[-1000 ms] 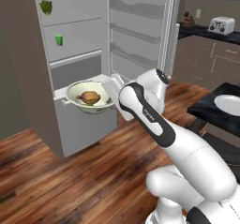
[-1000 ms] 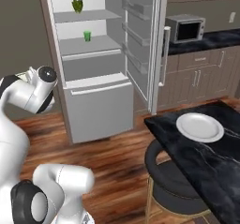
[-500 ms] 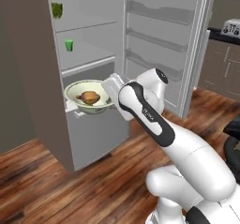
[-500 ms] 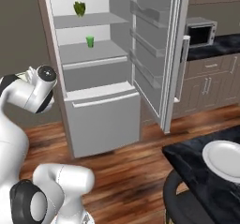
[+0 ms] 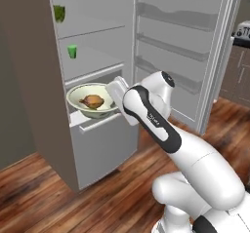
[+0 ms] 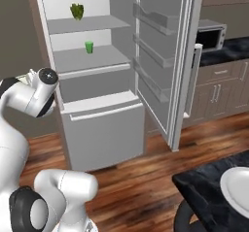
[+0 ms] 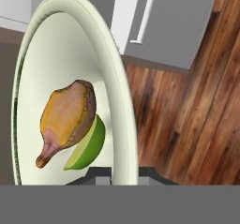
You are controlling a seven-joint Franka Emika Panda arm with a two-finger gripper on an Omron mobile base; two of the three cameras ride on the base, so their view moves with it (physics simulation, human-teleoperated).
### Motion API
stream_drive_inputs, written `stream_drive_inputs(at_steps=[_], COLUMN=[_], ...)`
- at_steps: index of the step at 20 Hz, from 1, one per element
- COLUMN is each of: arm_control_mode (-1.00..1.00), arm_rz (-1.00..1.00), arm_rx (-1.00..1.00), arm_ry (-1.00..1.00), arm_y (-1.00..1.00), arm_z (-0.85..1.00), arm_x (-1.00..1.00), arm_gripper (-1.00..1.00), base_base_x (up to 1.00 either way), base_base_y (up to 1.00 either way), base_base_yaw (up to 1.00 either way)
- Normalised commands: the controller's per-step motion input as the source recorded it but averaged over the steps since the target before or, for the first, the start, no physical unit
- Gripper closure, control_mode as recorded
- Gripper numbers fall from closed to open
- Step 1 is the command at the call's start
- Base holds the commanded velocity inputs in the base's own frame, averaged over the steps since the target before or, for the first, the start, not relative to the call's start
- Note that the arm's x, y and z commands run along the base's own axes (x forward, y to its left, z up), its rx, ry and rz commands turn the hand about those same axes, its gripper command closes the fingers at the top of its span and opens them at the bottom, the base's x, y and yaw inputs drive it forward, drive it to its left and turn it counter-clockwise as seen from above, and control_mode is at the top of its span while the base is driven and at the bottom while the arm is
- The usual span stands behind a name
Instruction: Pick the chicken drumstick and lemon wedge from their plates and place them in the bowl. Then put the bowl in the fridge.
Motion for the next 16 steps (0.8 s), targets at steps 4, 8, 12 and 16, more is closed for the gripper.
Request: stream_drive_inputs(at_steps=[4, 8, 12, 16], arm_control_mode=[1.00, 1.00, 1.00, 1.00], arm_rz=[0.00, 0.00, 0.00, 0.00], arm_rx=[0.00, 0.00, 0.00, 0.00], arm_ry=[0.00, 0.00, 0.00, 0.00], arm_y=[0.00, 0.00, 0.00, 0.00], arm_z=[0.00, 0.00, 0.00, 0.00], arm_x=[0.00, 0.00, 0.00, 0.00], arm_gripper=[1.00, 1.00, 1.00, 1.00], base_base_x=[0.52, 0.54, 0.53, 0.63], base_base_y=[-0.21, -0.28, -0.21, -0.01], base_base_yaw=[0.00, 0.03, 0.13, 0.23])
